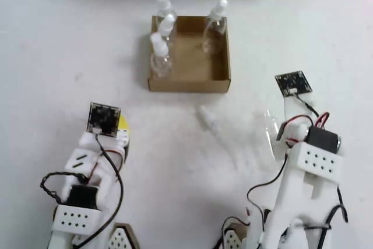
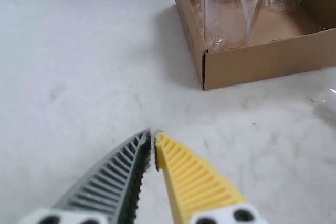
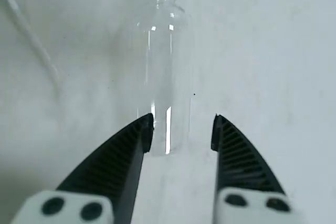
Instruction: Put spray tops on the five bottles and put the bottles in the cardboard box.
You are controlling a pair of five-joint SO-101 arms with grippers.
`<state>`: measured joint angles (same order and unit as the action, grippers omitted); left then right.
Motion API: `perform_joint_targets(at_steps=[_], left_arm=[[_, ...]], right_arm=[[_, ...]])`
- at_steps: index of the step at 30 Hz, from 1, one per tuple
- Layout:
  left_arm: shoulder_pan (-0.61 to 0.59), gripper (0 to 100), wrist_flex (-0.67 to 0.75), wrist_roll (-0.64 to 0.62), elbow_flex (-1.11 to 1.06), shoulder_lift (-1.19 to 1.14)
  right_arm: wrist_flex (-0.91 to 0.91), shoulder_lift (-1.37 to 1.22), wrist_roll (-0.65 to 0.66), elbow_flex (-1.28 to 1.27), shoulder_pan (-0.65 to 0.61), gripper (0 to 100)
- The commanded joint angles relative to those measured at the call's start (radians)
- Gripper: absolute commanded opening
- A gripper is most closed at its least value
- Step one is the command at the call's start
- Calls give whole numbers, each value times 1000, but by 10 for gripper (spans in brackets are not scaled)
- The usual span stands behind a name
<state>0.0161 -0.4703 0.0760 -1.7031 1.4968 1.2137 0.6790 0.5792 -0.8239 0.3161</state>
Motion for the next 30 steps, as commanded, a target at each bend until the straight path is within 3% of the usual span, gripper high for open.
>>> perform_joint_targets(at_steps=[1, 13, 24, 30], left_arm=[[-1, 24, -3, 12, 3, 13], [10, 23, -68, 12, 5, 12], [33, 24, -74, 11, 5, 12], [35, 24, -74, 12, 5, 12]], right_arm=[[-47, -33, -11, 43, -12, 35], [8, -48, -141, 127, -81, 16], [-65, -54, -147, 114, -82, 22], [-82, -147, -147, 140, -90, 137]])
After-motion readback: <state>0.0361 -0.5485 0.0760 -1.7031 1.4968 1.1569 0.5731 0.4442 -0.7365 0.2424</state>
